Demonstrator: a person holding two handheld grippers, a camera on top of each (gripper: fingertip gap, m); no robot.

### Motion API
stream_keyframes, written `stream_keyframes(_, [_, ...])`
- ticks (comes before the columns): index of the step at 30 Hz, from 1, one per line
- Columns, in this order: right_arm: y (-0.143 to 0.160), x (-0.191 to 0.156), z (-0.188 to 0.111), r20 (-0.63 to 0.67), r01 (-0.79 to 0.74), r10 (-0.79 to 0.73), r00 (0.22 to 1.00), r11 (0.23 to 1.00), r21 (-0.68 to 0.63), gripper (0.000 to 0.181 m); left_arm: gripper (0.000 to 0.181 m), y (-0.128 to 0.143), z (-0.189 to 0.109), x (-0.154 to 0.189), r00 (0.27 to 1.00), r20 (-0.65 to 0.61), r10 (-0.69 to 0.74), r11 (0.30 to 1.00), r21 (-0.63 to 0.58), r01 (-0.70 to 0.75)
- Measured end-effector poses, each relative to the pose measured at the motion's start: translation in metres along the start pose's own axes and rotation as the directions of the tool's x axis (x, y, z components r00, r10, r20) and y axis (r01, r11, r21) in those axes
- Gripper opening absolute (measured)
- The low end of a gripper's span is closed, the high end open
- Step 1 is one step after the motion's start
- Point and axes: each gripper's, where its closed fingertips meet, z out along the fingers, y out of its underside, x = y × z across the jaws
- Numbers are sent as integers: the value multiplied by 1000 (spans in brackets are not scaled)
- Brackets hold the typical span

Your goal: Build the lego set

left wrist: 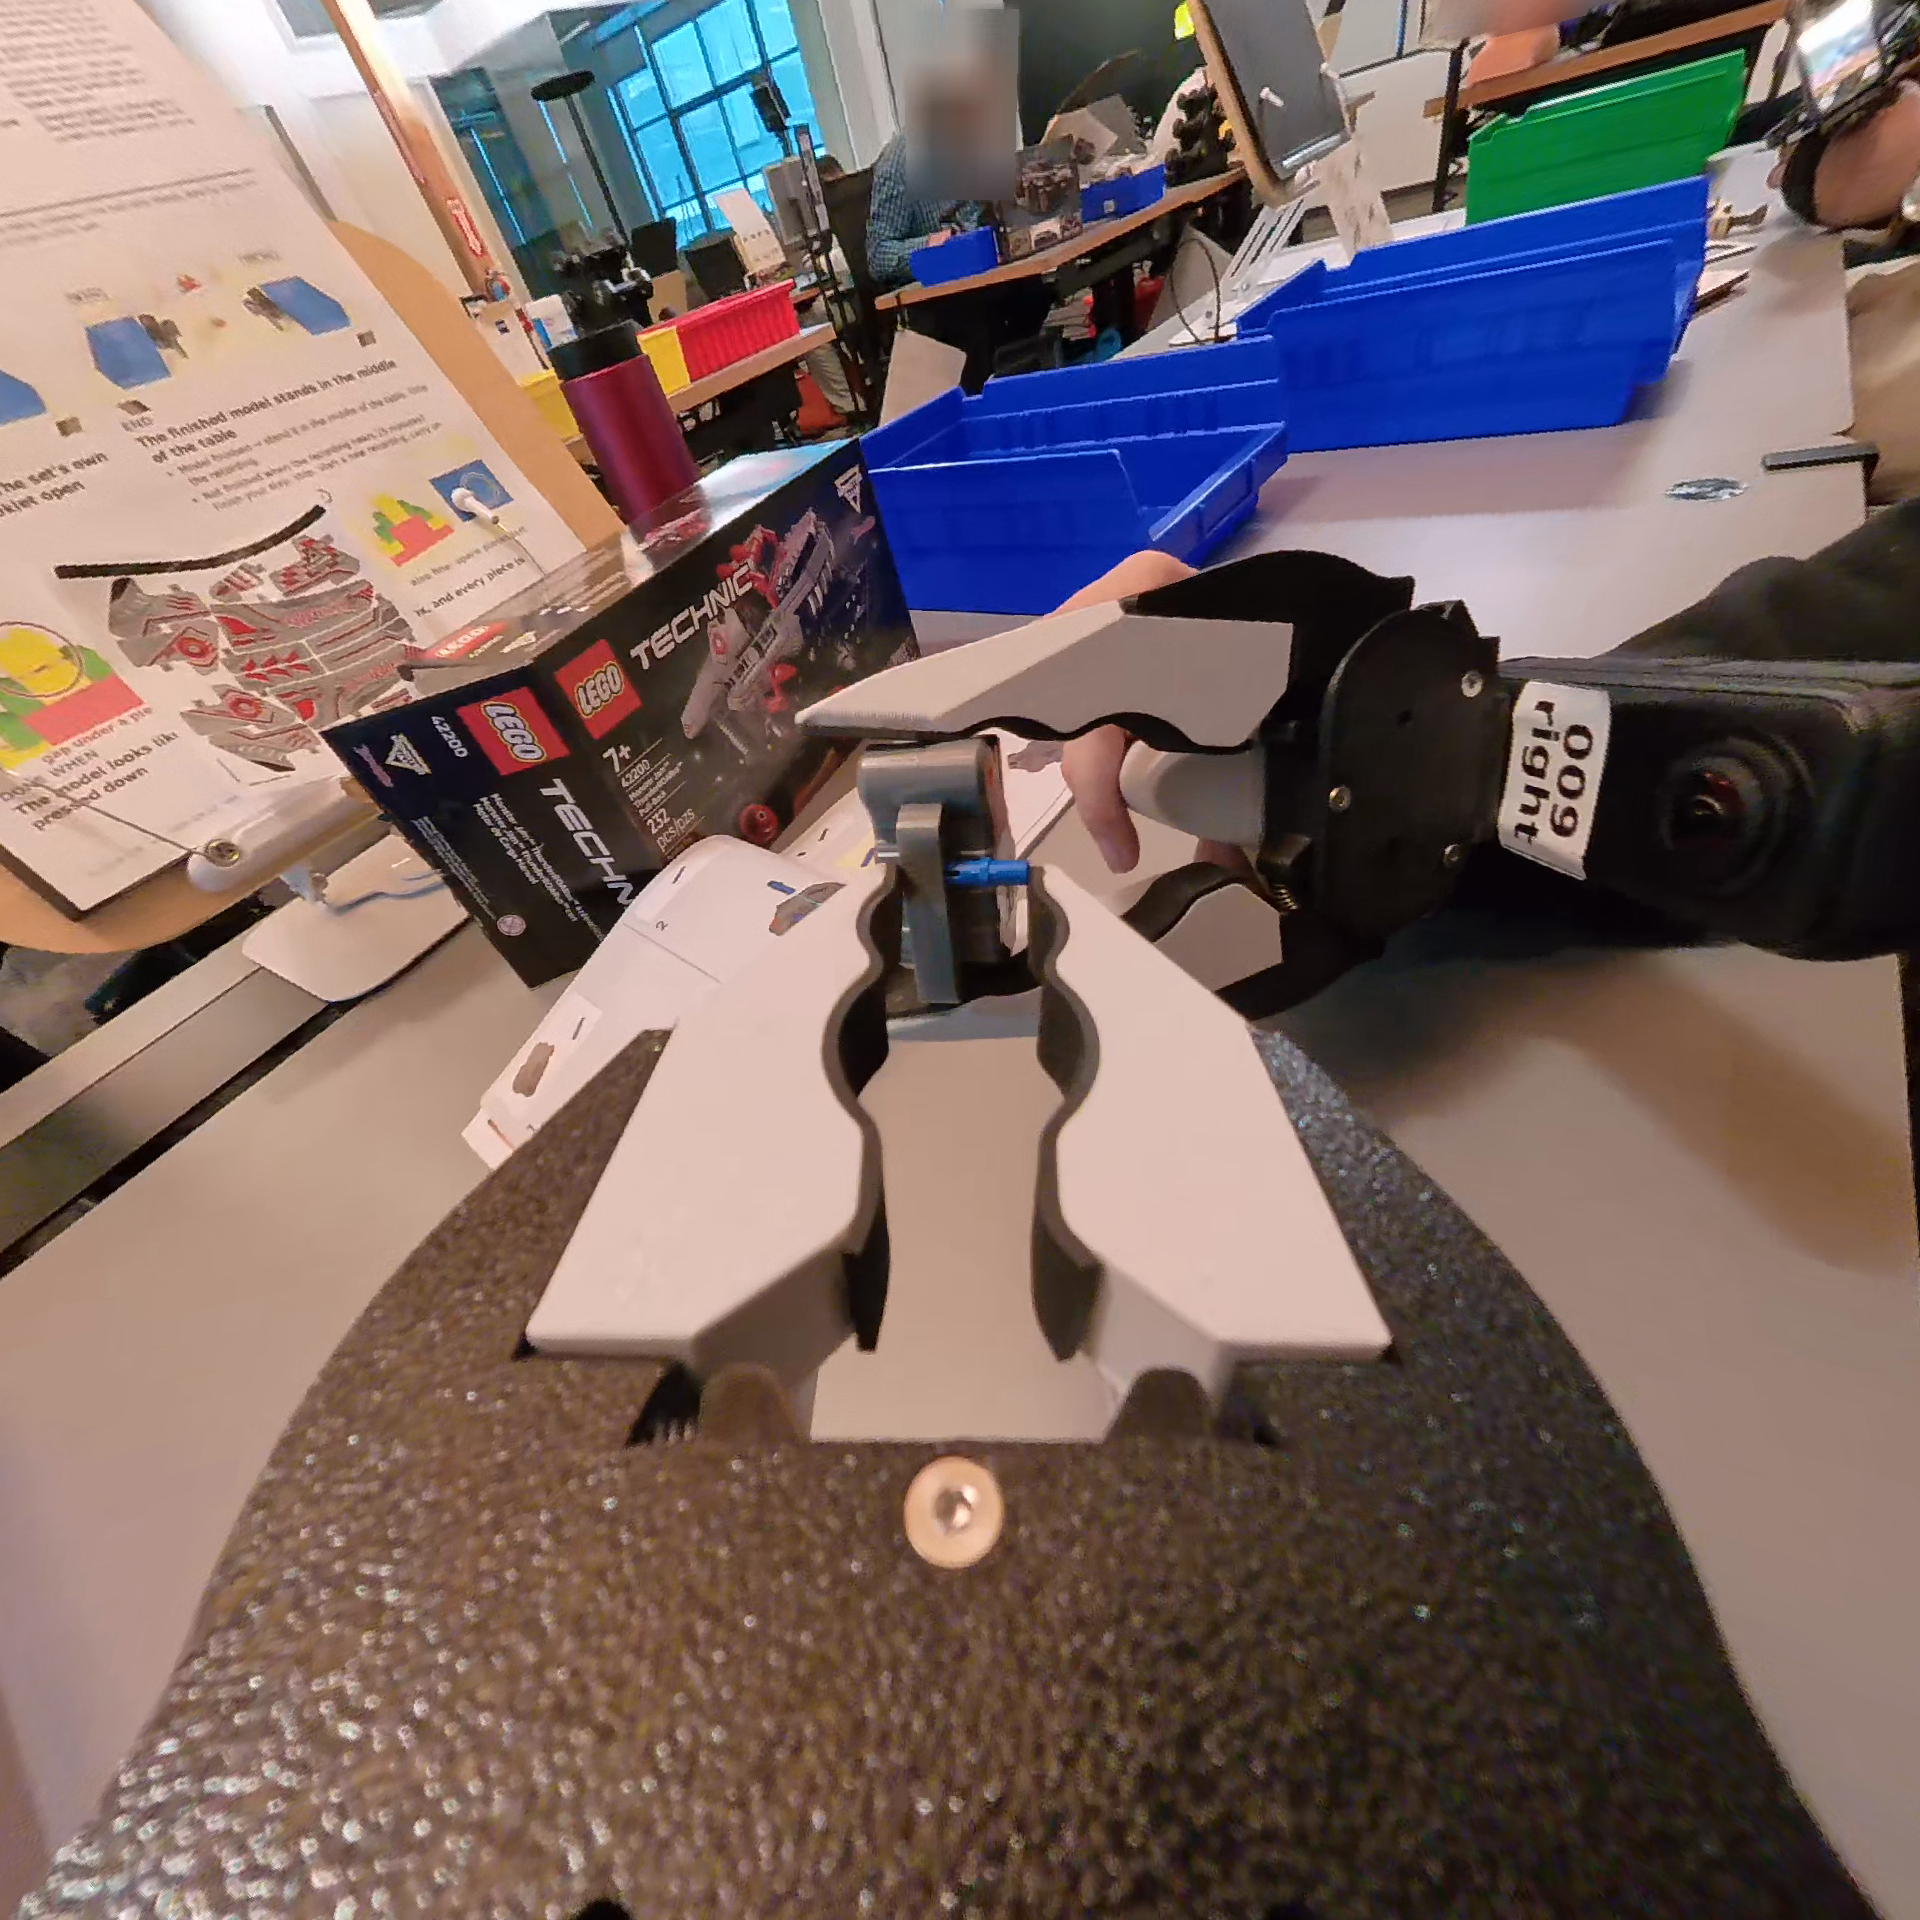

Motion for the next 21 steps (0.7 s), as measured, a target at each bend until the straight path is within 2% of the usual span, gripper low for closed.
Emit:
stream_keyframes(16, [4, -3, 2, 24, -18, 19, 1000, 1000, -22, 56, 20, 4, 1, -3, 999, 15, -37, 999, -26, 37])
stream_keyframes(18, [1, 2, 1, -7, 4, -4, 1000, 1000, -5, 55, 20, -1, 0, 0, 1000, 1, -8, 1000, 16, 8])
stream_keyframes(21, [-11, 19, -4, -94, 101, -98, 991, 995, 23, 55, 20, -18, -4, 6, 989, 39, 144, 979, 140, -148])
